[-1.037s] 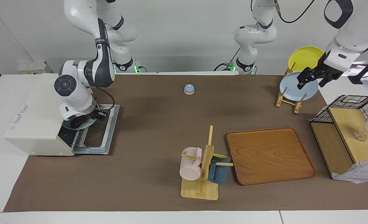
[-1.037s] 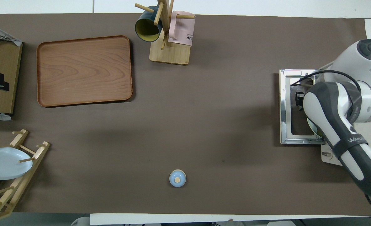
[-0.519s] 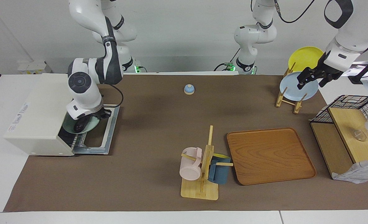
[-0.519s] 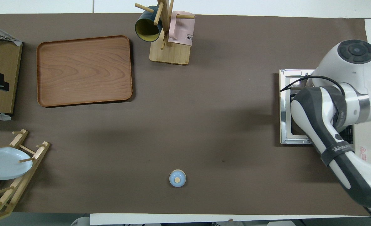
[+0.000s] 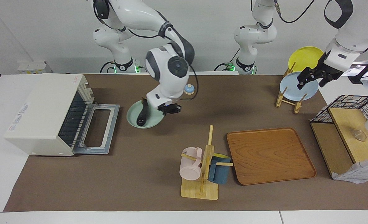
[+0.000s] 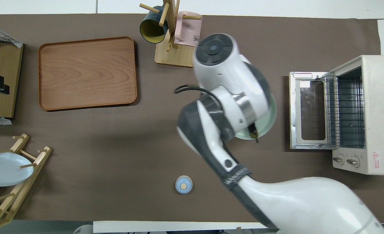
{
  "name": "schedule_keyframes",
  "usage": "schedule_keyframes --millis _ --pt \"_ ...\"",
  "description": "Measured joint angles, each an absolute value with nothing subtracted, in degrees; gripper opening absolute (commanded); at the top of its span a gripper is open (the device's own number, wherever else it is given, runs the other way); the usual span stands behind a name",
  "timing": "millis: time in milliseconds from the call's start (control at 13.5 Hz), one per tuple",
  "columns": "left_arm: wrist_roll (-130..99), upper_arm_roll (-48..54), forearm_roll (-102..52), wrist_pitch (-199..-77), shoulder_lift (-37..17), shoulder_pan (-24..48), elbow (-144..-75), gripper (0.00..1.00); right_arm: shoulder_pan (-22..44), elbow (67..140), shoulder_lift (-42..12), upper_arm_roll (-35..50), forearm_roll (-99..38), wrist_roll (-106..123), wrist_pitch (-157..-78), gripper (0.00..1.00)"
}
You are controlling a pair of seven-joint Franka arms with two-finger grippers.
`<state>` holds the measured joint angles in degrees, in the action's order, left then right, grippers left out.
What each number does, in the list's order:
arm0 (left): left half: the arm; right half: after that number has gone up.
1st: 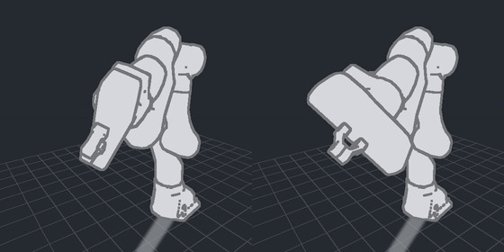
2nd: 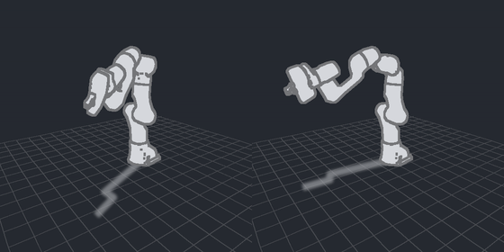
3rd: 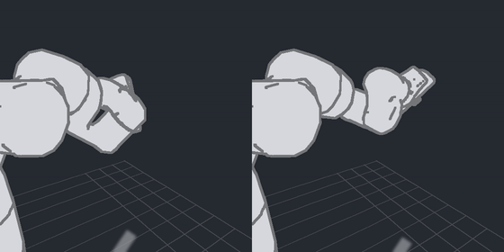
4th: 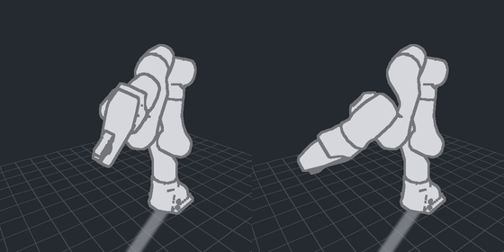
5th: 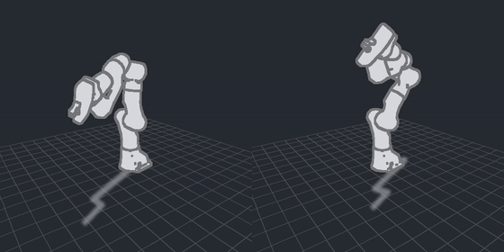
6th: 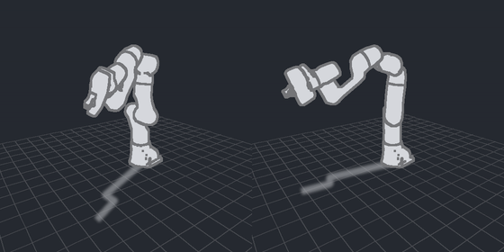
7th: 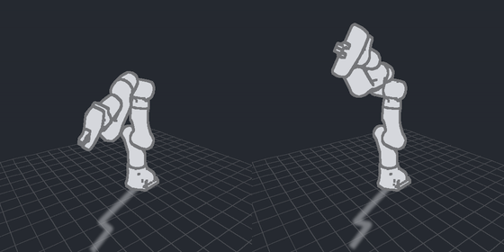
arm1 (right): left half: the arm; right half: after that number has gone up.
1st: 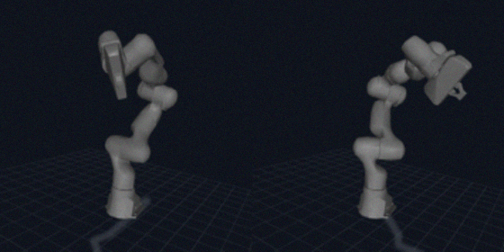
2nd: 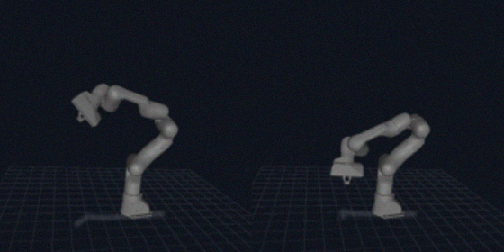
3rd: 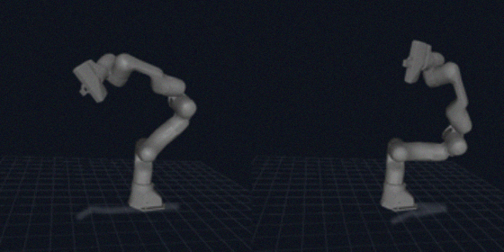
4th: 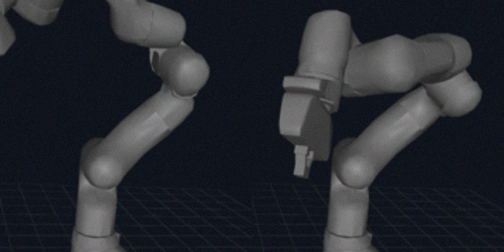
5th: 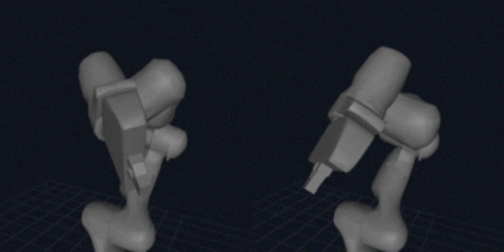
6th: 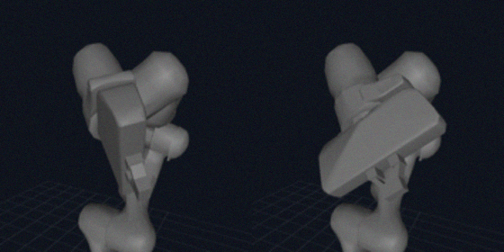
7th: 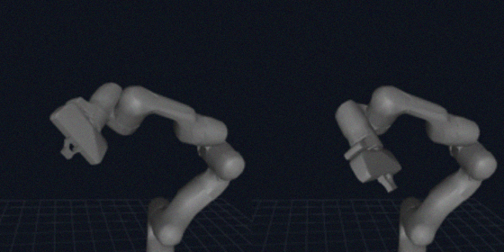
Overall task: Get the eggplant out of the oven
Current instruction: 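Pull the green plate with eggplant out of the oven with the right gripper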
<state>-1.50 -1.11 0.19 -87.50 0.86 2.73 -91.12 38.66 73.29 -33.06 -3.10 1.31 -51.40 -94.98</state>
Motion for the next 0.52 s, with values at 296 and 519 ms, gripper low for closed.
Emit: schedule_keyframes --millis 296,519 --pt "-1.50 -0.90 0.19 -82.85 1.06 2.82 -91.31 1.00 41.49 63.88 -46.80 0.92 0.34 -65.48 -107.41 0.22" --pt "-3.00 -0.77 0.16 -81.94 1.51 2.84 -91.70 1.00 40.84 63.33 -48.66 1.64 -0.98 -67.02 -113.23 0.49"
